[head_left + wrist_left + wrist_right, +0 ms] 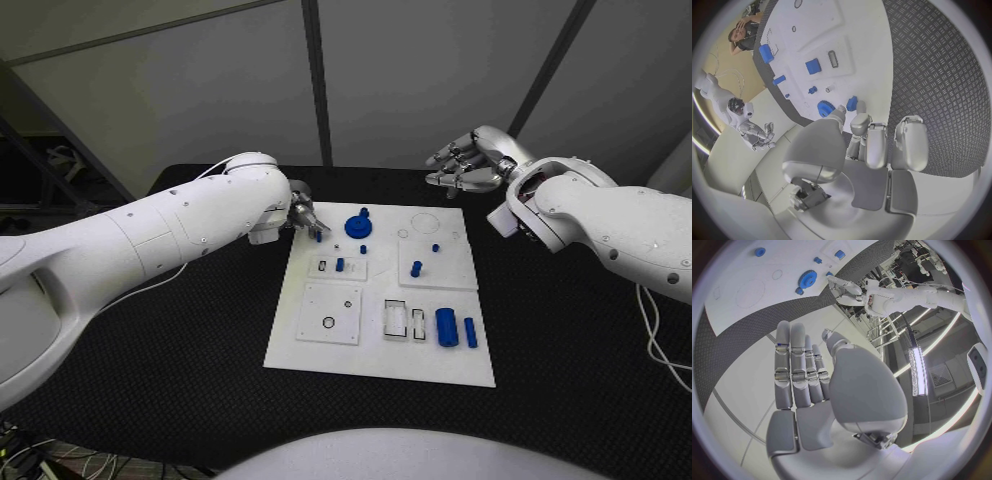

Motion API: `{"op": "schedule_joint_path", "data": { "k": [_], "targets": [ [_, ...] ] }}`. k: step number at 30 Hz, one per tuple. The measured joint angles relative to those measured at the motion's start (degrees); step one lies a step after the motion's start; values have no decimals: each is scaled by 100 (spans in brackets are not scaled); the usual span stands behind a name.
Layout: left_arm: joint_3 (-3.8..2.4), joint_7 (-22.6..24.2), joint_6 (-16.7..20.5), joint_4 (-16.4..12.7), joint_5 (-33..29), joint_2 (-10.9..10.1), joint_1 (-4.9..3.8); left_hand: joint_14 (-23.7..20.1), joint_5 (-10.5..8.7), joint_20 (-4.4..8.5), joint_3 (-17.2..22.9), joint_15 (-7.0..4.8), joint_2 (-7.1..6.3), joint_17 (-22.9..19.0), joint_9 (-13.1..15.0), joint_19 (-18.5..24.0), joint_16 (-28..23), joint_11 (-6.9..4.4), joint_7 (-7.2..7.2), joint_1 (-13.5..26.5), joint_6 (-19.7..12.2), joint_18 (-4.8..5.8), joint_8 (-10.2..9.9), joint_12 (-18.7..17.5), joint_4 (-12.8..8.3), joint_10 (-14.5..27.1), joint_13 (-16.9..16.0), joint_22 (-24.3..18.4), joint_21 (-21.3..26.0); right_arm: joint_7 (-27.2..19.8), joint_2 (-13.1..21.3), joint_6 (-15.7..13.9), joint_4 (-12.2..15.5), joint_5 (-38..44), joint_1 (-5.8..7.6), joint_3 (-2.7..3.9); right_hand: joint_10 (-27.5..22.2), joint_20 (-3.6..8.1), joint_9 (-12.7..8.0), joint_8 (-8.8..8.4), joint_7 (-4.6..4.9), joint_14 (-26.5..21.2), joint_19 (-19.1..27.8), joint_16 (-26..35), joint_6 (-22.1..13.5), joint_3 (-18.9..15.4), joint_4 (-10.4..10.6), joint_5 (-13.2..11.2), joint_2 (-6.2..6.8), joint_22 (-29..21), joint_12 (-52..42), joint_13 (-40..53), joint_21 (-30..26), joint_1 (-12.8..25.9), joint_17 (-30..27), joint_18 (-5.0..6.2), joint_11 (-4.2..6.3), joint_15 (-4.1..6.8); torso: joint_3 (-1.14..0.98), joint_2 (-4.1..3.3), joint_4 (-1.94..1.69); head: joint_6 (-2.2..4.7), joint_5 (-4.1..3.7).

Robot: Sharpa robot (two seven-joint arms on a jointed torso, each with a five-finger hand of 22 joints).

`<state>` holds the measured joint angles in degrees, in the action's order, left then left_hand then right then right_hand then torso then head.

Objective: Assemble the parts on the task board

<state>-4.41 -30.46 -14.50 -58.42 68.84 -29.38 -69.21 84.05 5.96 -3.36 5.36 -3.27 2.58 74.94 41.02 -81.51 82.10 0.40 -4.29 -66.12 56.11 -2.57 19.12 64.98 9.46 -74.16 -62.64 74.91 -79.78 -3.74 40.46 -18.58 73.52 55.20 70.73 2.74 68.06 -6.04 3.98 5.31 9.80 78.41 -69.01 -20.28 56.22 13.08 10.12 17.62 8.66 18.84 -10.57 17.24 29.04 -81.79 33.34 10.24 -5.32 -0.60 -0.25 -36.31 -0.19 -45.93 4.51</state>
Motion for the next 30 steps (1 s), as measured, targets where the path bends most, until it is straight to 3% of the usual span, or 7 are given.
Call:
{"op": "schedule_joint_path", "data": {
  "k": [6,8,14,23,30],
  "targets": [
    [0,5,-2,-9,-137,-16,0,0,-91,23,274,0,188,0,-1,-23,0,-50,31,-410,31,0,-1,20,-271,-9,5,0,0,1,-6,9,-11,0,0,0,0,0,0,0,0,0,0,0,0,0,0,0,0,0,0,0,0,0,0,0,0,0,-1,0,0,-9,3],
    [0,6,-4,-12,-201,-24,0,0,-231,29,385,0,262,0,-14,-29,0,-49,30,-532,30,0,-6,20,-382,-9,25,0,0,1,-8,12,-15,0,0,0,0,0,0,0,0,0,0,0,0,0,0,0,0,0,0,0,-23,0,3,0,0,0,-1,0,0,-15,-1],
    [-1,17,-2,-39,-405,-65,0,1,-332,49,671,-42,326,0,-11,-49,0,-93,73,-729,30,0,39,20,-602,-6,35,0,0,1,-12,22,-30,0,0,0,-21,0,0,0,0,0,0,0,0,0,0,0,0,0,0,1,-25,0,6,0,21,0,-1,1,0,-23,-5],
    [0,35,72,-232,-599,-237,1,1,-363,71,726,-42,354,0,28,-27,0,-91,72,-758,29,0,65,-5,-610,-7,43,0,0,1,-14,28,-48,0,-1,-1,-21,0,0,0,0,0,0,0,0,0,0,0,0,-5,0,1,-25,0,5,0,21,0,-1,2,0,-29,2],
    [0,38,226,-733,-756,-554,3,1,-364,71,779,-41,355,0,32,-27,23,-112,91,-758,8,0,113,-5,-567,-30,43,0,0,1,-15,34,-71,-1,-1,-1,-21,0,0,0,0,0,0,0,0,0,0,0,0,-5,0,2,-25,0,5,0,21,0,-2,7,-5,-34,10]
  ]
}}
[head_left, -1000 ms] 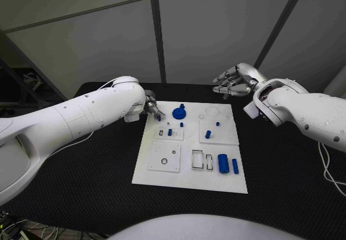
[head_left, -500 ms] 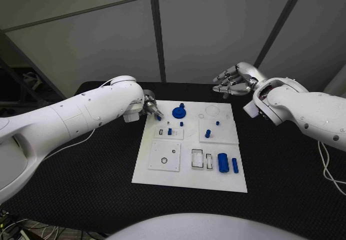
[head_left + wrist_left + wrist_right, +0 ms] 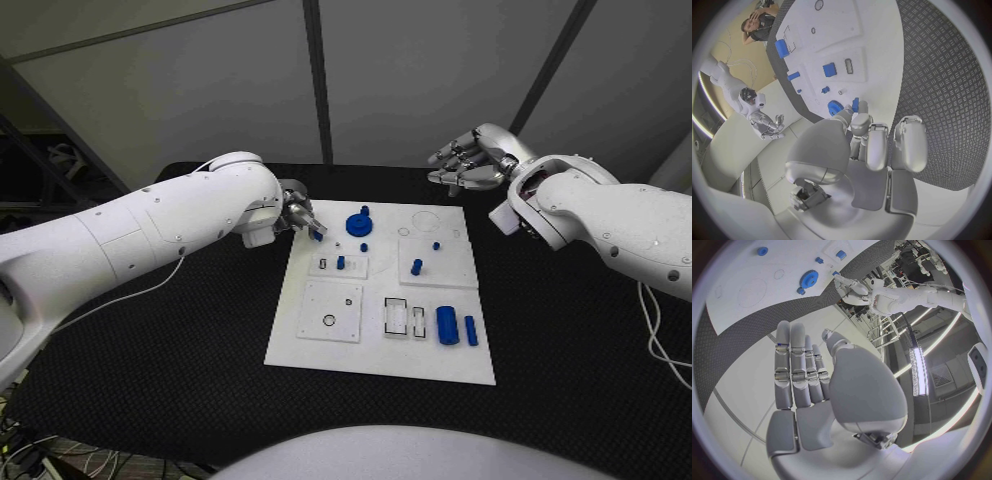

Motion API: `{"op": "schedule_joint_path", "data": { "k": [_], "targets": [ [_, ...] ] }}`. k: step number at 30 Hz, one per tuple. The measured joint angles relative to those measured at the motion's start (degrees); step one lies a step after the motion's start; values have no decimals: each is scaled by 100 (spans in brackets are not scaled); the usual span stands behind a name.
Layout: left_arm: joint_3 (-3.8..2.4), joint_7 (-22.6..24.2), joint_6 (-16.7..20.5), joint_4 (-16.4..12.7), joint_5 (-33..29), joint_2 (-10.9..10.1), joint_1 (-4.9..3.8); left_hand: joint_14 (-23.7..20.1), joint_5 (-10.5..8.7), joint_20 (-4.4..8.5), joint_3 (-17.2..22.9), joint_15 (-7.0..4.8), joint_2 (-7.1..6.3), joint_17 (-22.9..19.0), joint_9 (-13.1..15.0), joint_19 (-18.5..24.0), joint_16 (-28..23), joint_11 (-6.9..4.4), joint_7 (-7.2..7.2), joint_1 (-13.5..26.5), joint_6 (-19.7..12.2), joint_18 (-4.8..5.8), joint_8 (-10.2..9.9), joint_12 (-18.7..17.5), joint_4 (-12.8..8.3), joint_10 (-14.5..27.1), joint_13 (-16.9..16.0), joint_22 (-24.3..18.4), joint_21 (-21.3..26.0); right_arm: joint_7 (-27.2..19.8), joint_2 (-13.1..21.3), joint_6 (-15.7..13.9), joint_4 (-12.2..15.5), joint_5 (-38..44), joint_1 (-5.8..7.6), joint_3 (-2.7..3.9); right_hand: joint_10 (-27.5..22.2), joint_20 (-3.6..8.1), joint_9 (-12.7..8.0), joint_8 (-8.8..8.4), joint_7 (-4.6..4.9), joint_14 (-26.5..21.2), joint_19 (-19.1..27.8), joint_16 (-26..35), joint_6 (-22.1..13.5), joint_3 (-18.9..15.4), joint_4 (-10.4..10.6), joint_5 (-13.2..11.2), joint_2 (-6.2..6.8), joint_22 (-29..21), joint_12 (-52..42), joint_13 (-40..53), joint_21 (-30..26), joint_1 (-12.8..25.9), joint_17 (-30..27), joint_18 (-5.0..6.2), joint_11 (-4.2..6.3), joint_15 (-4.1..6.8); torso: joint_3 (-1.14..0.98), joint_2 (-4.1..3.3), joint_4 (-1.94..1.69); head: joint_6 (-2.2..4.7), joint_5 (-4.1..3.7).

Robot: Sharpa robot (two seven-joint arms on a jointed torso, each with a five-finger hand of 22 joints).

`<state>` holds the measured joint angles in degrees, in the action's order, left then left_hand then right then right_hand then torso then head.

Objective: Assemble the parts on the task board

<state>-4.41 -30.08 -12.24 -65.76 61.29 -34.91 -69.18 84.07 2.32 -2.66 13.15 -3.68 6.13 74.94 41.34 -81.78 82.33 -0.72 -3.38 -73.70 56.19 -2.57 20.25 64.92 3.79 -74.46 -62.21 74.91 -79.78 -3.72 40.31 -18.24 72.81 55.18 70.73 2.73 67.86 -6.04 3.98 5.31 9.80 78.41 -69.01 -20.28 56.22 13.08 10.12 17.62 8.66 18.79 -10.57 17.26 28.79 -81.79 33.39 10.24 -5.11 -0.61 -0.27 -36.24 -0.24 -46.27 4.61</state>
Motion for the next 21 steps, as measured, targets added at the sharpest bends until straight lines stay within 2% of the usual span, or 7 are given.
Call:
{"op": "schedule_joint_path", "data": {
  "k": [7,9,13,16,21],
  "targets": [
    [0,2,259,-642,-110,-367,37,-21,23,20,104,-21,0,0,11,-21,44,-9,18,0,-22,-1,88,0,104,-10,0,0,-22,0,-1,10,-17,-1,0,-1,0,0,0,0,0,0,0,0,0,0,0,0,0,0,0,-5,0,0,0,0,0,0,-3,2,-2,-1,30],
    [3,4,340,-829,-121,-469,75,-21,23,41,152,-21,-2,0,163,-41,44,-17,9,3,-32,-1,112,0,151,-18,5,0,-26,0,1,12,-19,-2,0,-1,-22,0,0,0,0,0,0,0,0,0,0,0,-1,0,0,-5,0,1,0,0,-22,0,-5,2,-2,1,37],
    [11,8,511,-1147,-122,-641,172,-6,24,41,316,-37,-135,0,281,-42,72,-40,30,132,-52,0,160,-15,173,-43,12,0,-46,0,4,17,-24,-3,-1,-2,-21,0,0,0,0,0,0,0,0,0,0,0,-31,0,0,-4,0,31,-1,0,-21,0,-5,2,-2,0,52],
    [15,10,619,-1303,-103,-729,237,-1,24,41,601,-42,-275,0,318,-42,86,-39,29,230,-52,-1,200,-25,49,-44,15,0,-46,0,6,20,-27,-4,-1,-2,-21,0,0,0,0,0,0,0,0,0,0,0,-31,1,0,-4,0,31,-1,0,-21,0,-2,2,-2,-2,59],
    [22,11,744,-1456,-30,-814,308,0,24,55,773,-42,-363,0,360,-56,87,-56,29,319,-52,0,228,-25,72,-62,21,0,-45,0,7,26,-31,-5,-1,-2,-21,0,0,0,0,0,0,0,0,0,0,0,-31,1,0,-4,0,30,-1,0,-21,0,-1,1,1,-3,70]
  ]
}}
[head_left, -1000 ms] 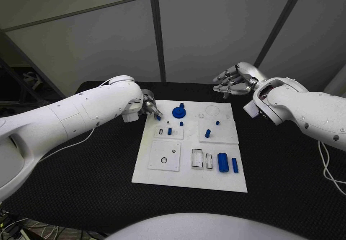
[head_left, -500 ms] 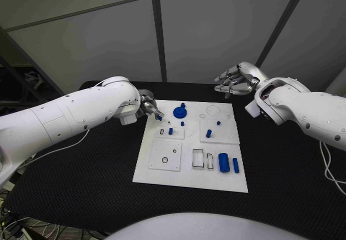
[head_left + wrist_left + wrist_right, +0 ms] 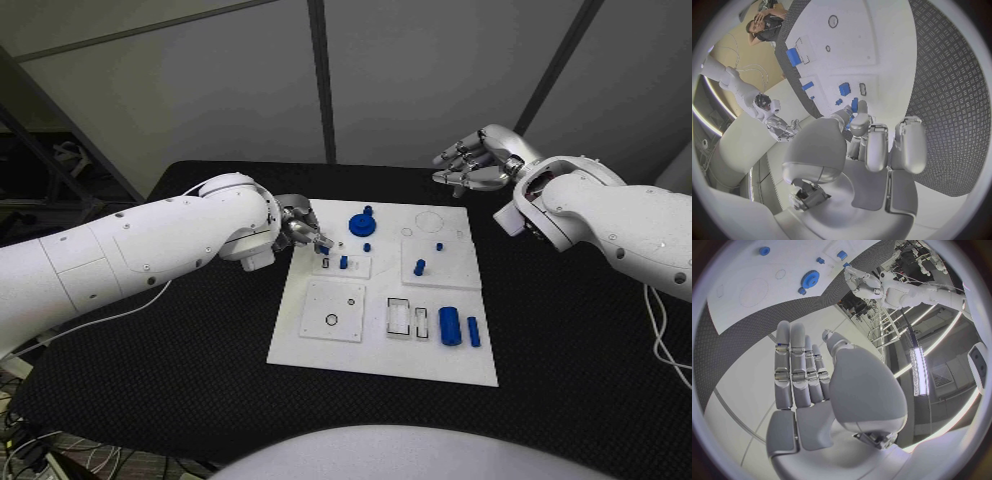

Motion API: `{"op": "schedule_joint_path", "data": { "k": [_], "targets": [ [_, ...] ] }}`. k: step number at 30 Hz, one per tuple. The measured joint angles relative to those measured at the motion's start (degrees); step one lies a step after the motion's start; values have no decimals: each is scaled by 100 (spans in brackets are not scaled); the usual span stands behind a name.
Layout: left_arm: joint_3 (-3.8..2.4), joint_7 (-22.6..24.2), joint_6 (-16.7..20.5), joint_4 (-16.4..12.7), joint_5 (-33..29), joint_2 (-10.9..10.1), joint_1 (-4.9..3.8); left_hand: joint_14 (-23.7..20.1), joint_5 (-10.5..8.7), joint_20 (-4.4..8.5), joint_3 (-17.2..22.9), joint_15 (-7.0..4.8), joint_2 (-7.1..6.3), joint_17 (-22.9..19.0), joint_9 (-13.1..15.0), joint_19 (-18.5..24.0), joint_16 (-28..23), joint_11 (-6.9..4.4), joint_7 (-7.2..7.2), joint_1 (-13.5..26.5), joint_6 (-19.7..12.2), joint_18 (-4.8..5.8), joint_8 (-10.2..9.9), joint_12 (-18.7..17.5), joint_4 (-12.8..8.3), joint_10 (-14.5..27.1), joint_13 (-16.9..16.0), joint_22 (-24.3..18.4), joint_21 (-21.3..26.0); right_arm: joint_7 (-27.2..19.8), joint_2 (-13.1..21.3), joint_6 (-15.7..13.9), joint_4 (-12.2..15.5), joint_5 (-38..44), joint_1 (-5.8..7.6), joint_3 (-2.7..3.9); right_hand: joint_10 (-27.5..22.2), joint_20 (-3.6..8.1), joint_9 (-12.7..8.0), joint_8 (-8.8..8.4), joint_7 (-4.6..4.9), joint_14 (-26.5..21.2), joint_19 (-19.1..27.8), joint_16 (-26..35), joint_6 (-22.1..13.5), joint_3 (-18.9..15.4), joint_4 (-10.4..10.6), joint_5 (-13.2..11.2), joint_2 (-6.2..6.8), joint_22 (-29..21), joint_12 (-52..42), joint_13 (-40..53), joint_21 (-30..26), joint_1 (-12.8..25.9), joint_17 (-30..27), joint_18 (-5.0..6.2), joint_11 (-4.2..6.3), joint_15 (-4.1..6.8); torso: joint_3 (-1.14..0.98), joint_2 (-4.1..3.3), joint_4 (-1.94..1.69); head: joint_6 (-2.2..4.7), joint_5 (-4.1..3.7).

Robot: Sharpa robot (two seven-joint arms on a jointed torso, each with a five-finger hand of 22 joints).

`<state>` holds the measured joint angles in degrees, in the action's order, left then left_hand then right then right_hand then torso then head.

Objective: Assemble the parts on the task board

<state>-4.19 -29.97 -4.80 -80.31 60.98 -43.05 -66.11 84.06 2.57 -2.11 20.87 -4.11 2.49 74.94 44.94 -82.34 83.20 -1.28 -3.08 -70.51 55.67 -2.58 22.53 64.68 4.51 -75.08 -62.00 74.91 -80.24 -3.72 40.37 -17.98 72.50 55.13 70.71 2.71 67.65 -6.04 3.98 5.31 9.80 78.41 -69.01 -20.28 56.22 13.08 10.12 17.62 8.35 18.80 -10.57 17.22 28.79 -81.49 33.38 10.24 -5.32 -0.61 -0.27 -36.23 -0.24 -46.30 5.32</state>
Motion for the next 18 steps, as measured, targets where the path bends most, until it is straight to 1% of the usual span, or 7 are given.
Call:
{"op": "schedule_joint_path", "data": {
  "k": [3,6,7,8,15,16,18],
  "targets": [
    [4,0,45,-67,64,-27,32,0,0,7,163,0,-48,0,6,-7,0,18,0,48,0,0,25,0,-58,-18,0,0,0,0,0,3,-3,-1,0,0,0,0,0,0,0,0,0,0,0,0,0,0,0,0,0,0,0,0,0,0,0,0,2,-3,7,0,5],
    [6,0,61,-116,122,-37,48,0,0,6,174,0,-55,0,24,-7,0,18,0,55,0,0,33,0,-56,-19,6,0,0,1,0,6,-5,-1,-1,-1,0,0,0,0,0,0,0,0,0,0,0,0,0,0,0,0,0,0,0,0,0,0,4,-7,9,-4,9],
    [6,-1,64,-132,150,-41,55,0,0,6,209,0,-94,0,38,-6,0,19,0,95,0,0,34,0,-46,-19,6,0,0,1,0,7,-5,-1,-1,-1,0,0,0,0,0,0,0,0,0,0,0,0,0,0,0,0,0,0,0,-1,0,0,5,-9,9,-7,9],
    [7,-1,64,-142,174,-43,61,0,0,6,290,0,-107,0,41,-6,0,19,0,108,0,0,35,0,-90,-19,6,0,0,1,0,8,-5,-1,-1,-1,0,0,0,0,0,0,0,0,0,0,0,0,0,0,0,0,0,0,0,0,0,0,5,-9,9,-8,10],
    [12,-5,60,-145,325,-39,88,0,-1,6,309,1,-107,0,42,-6,0,19,-1,108,-1,0,35,0,-94,-19,7,0,0,1,-2,11,-6,-2,-2,-2,0,0,0,0,0,0,0,0,0,0,0,0,0,0,0,1,0,0,-1,0,0,0,5,-13,9,-20,13],
    [12,-6,58,-142,344,-36,93,0,-1,6,333,1,-141,0,42,-6,0,19,11,142,-12,0,37,-17,-74,-19,14,0,0,1,-2,11,-6,-2,-2,-2,0,0,0,0,0,0,0,0,0,0,0,0,0,0,0,1,0,0,-1,0,0,0,5,-13,9,-23,14],
    [13,-7,53,-137,383,-30,107,0,-1,6,359,1,-153,0,45,-6,0,19,20,153,-22,0,60,-21,-82,-19,19,0,0,1,-2,11,-6,-2,-2,-2,0,0,0,0,0,0,0,0,0,0,0,0,0,0,0,1,0,0,-1,0,0,0,5,-14,10,-29,14]
  ]
}}
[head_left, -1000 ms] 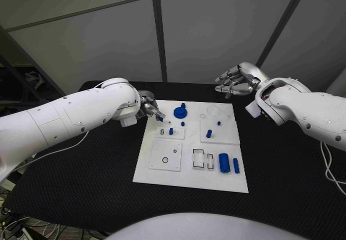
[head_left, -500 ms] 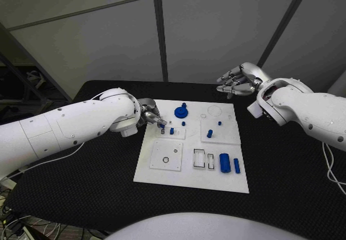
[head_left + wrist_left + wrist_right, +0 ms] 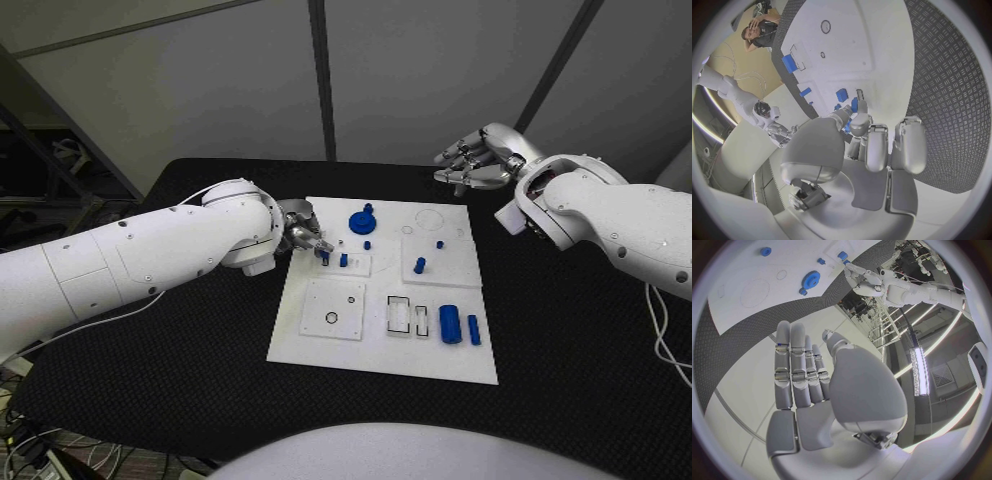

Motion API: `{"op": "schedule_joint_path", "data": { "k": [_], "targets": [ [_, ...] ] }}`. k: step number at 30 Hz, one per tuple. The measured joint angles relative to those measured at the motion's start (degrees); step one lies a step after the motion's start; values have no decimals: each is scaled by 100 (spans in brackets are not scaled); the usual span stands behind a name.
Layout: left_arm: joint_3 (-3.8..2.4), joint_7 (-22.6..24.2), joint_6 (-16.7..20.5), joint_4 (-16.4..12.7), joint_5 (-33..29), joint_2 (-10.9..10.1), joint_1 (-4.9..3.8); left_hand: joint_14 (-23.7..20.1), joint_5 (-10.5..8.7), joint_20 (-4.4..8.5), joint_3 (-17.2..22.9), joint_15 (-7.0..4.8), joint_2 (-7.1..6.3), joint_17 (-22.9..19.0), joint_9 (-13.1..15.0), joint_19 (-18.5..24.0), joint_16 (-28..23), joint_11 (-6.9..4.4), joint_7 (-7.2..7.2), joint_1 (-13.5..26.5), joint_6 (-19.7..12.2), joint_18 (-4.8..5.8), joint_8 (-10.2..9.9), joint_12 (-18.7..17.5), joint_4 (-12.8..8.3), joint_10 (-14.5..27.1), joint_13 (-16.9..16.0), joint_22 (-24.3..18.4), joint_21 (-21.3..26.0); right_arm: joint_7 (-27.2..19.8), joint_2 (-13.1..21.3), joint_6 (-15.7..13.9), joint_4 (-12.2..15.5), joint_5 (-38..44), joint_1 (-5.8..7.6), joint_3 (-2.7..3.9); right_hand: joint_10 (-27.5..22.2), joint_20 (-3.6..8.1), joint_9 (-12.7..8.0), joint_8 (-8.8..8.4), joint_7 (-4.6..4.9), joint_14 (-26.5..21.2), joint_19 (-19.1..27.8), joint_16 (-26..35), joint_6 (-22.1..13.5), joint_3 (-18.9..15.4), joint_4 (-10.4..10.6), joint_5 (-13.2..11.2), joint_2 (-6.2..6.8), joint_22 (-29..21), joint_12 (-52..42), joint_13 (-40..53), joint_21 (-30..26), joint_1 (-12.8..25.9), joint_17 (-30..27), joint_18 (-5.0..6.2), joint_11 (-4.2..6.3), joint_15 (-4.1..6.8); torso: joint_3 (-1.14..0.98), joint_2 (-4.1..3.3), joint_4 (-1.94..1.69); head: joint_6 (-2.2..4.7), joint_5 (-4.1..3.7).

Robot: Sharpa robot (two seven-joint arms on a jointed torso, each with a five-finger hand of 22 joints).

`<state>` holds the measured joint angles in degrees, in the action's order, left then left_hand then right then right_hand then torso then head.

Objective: Assemble the parts on the task board

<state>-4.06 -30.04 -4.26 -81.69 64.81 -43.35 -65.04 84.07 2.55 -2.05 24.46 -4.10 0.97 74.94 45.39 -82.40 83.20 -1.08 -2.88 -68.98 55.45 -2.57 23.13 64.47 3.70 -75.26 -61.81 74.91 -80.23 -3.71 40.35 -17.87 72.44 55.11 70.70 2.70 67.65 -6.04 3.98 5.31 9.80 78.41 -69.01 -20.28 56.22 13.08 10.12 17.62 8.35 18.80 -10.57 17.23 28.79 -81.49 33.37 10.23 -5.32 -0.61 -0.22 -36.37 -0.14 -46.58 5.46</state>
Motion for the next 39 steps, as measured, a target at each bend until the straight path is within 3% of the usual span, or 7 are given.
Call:
{"op": "schedule_joint_path", "data": {
  "k": [10,39],
  "targets": [
    [6,-5,-98,31,116,31,49,0,-15,0,54,0,-16,0,33,0,0,1,-9,16,-9,0,2,0,-22,1,5,0,0,-2,-1,0,1,-2,-1,0,0,0,0,0,0,0,0,0,0,0,0,0,0,0,0,1,0,0,0,0,0,0,1,2,2,-15,-3],
    [15,-3,-270,26,234,32,60,0,-13,0,231,1,-95,0,31,0,0,-3,-20,97,-19,0,22,0,-129,-23,4,0,0,-2,-2,8,-10,-6,-3,-1,0,0,0,0,0,0,0,0,0,-16,16,31,0,-13,0,-8,0,0,8,0,0,0,0,4,-1,-38,-12]
  ]
}}
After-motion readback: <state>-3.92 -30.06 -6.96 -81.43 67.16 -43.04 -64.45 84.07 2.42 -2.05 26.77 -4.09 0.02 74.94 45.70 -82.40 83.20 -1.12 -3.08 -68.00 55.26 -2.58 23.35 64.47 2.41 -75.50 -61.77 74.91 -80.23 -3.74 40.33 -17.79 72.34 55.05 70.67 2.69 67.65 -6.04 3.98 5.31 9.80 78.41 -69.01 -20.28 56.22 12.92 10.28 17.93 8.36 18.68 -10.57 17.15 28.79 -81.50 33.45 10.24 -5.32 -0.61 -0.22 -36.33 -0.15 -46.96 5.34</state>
